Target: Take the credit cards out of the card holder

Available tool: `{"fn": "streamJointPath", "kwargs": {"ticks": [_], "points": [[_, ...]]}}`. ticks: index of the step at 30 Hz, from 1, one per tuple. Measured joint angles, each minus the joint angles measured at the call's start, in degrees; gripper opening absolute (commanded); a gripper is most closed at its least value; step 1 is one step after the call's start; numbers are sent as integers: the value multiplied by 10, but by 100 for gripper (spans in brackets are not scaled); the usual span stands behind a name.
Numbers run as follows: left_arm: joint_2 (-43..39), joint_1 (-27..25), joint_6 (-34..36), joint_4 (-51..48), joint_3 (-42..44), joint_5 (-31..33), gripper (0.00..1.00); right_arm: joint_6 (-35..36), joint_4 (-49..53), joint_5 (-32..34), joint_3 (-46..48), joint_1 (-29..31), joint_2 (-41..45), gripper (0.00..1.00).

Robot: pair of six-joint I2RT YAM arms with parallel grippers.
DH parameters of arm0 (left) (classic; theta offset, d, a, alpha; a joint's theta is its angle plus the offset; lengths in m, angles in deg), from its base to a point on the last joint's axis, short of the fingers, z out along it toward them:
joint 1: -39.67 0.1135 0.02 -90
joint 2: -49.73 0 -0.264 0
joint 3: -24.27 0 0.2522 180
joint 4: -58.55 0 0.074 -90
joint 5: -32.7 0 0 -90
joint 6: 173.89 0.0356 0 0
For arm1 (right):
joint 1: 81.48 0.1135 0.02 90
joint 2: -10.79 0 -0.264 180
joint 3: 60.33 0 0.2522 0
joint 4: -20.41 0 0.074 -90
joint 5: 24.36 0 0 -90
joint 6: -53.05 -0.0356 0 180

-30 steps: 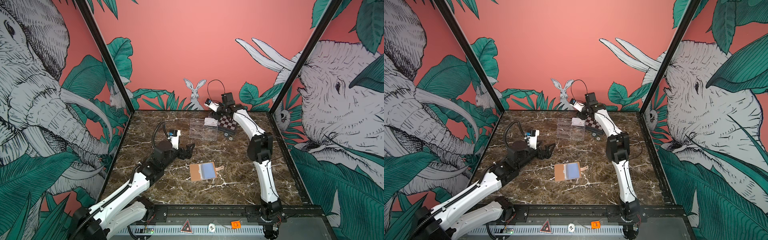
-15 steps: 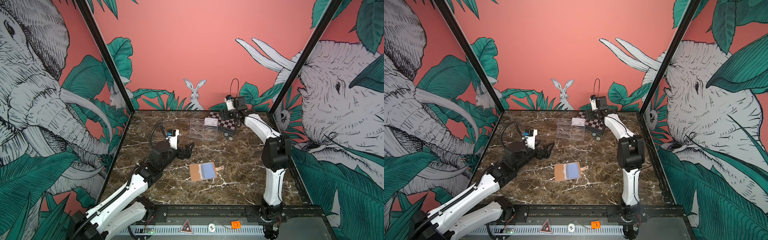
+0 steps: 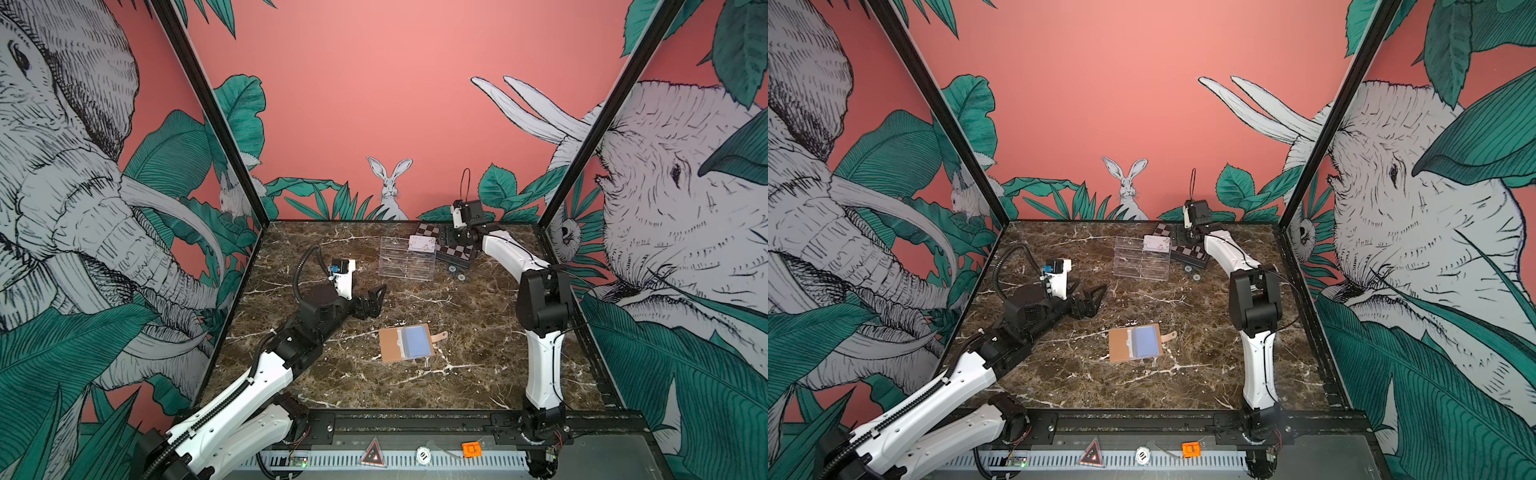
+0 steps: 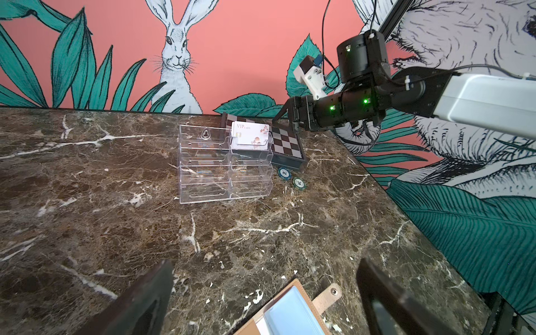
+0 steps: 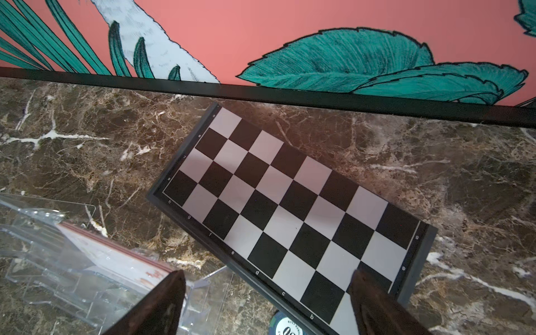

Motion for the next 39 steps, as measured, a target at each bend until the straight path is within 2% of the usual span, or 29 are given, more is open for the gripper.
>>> {"fn": "streamJointPath", "kwargs": {"ticks": [39], "points": [[-5, 0, -8, -5, 15, 4, 99, -9, 8, -20, -22, 7, -24, 86]]}}
